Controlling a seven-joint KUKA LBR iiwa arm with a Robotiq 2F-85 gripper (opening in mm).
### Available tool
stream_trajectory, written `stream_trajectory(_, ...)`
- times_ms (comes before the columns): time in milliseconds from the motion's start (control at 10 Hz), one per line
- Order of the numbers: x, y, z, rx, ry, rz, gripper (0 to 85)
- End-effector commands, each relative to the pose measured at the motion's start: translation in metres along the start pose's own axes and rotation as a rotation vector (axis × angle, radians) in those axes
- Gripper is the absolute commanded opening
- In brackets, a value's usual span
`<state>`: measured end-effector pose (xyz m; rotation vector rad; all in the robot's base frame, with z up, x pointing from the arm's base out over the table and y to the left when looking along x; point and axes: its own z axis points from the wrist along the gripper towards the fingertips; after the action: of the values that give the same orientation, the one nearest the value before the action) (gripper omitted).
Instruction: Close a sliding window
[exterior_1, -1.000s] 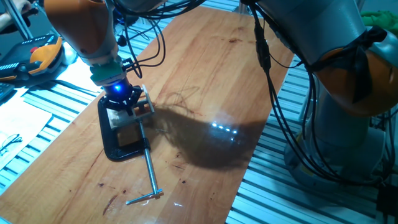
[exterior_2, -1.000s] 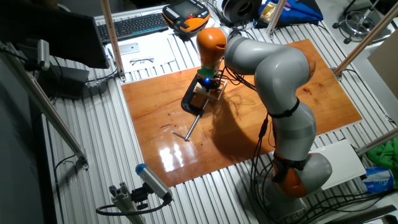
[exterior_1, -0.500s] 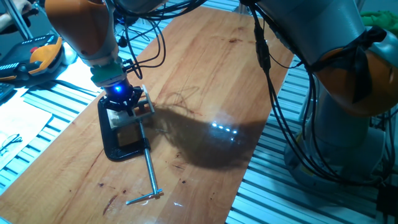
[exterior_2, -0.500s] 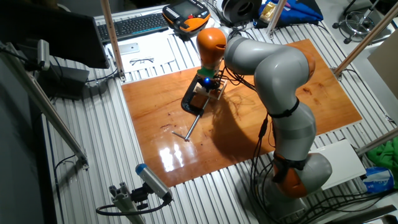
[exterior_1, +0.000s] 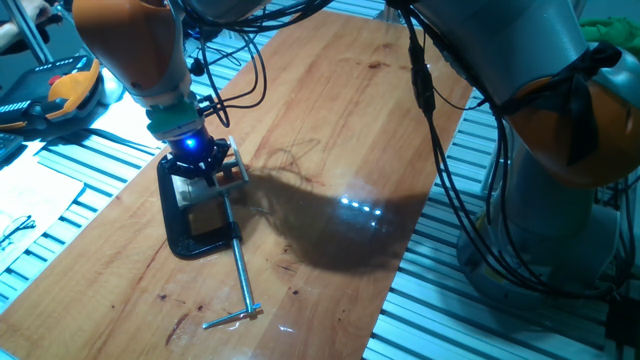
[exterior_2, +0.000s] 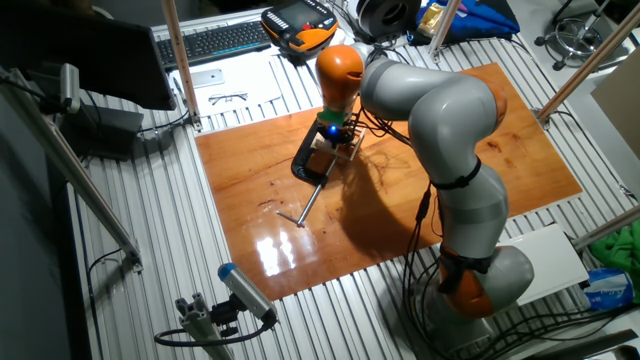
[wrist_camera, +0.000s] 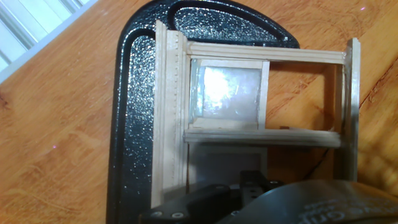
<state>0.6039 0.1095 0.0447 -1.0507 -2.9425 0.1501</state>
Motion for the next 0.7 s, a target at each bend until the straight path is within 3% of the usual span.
stream_trajectory(0,0.0,-0.0006,0.0,0.0,0.0,0.0,0.0)
stream_trajectory(600,0.0,-0.0036,-0.0019,0.006,0.002,-0.003,0.0)
